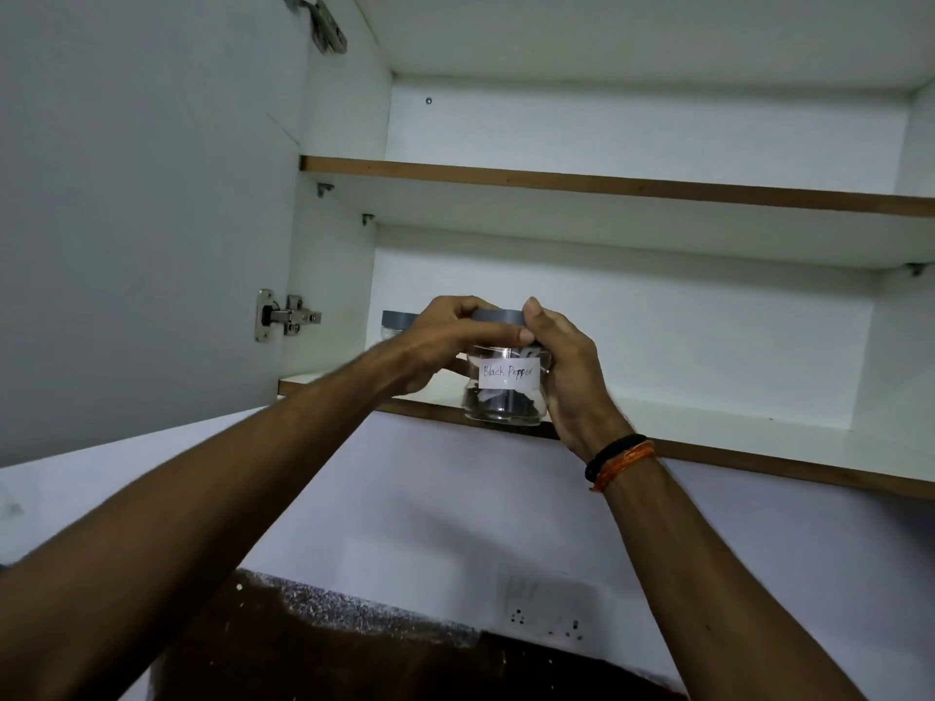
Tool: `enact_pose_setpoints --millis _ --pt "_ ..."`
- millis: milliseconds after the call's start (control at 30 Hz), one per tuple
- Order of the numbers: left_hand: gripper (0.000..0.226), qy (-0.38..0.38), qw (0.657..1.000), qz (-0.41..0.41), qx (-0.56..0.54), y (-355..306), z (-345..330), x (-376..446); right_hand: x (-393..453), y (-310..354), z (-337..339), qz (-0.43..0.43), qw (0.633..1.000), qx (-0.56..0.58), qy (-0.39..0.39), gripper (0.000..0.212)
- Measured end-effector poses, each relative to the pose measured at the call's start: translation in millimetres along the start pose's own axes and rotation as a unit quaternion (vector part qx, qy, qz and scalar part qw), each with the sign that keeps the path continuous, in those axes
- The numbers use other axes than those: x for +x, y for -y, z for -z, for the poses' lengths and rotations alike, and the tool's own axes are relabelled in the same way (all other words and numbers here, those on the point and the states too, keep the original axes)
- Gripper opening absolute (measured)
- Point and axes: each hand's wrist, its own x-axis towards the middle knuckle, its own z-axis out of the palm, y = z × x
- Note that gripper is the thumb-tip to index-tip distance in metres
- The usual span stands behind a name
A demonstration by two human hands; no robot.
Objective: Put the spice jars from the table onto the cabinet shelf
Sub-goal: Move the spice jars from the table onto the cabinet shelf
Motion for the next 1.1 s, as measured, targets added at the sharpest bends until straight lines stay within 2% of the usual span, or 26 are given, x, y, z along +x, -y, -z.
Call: enact_pose_setpoints --millis 100,167,200,233,300,367,433,533,733,933,1100 --pt "0.049 0.014 1.000 0.010 0.027 -3.2 7.3 20.5 10.0 -2.7 3.2 0.021 0.998 -0.055 -0.022 0.036" --pt "0.046 0.016 0.999 0.015 0.035 -0.2 11.5 32.6 16.0 -11.0 8.8 0.033 0.985 -0.150 -0.077 0.040" --pt "0.045 0.014 0.999 0.020 0.039 2.3 13.5 37.8 18.2 -18.1 13.1 0.038 0.967 -0.228 -0.105 0.047" --pt "0.045 0.012 0.999 0.024 0.040 5.9 15.6 43.6 19.4 -24.9 18.5 0.045 0.936 -0.325 -0.126 0.054" --pt "0.048 0.002 0.999 0.032 0.033 14.2 19.5 52.8 20.4 -39.8 34.0 0.083 0.828 -0.537 -0.141 0.061" --pt "0.051 -0.011 0.999 0.038 0.025 24.0 22.5 62.1 19.2 -52.4 47.7 0.101 0.735 -0.663 -0.097 0.064" --pt "0.051 -0.021 0.999 0.042 0.025 34.3 25.7 70.7 18.0 -59.8 52.9 0.068 0.690 -0.718 -0.058 0.064" --pt "0.052 -0.028 0.998 0.055 0.024 51.6 29.9 83.6 18.3 -63.1 50.5 0.075 0.662 -0.743 -0.058 0.058" --pt "0.046 -0.046 0.996 0.069 0.022 81.3 42.7 110.0 20.4 -73.5 52.7 0.115 0.642 -0.752 -0.095 0.050" --pt "0.035 -0.029 0.985 -0.001 0.169 102.7 69.7 138.9 20.9 -80.5 51.9 0.155 0.630 -0.749 -0.136 0.048" --pt "0.034 0.009 0.943 -0.045 0.331 99.7 79.8 159.2 20.1 -81.9 51.4 0.186 0.629 -0.739 -0.154 0.046"
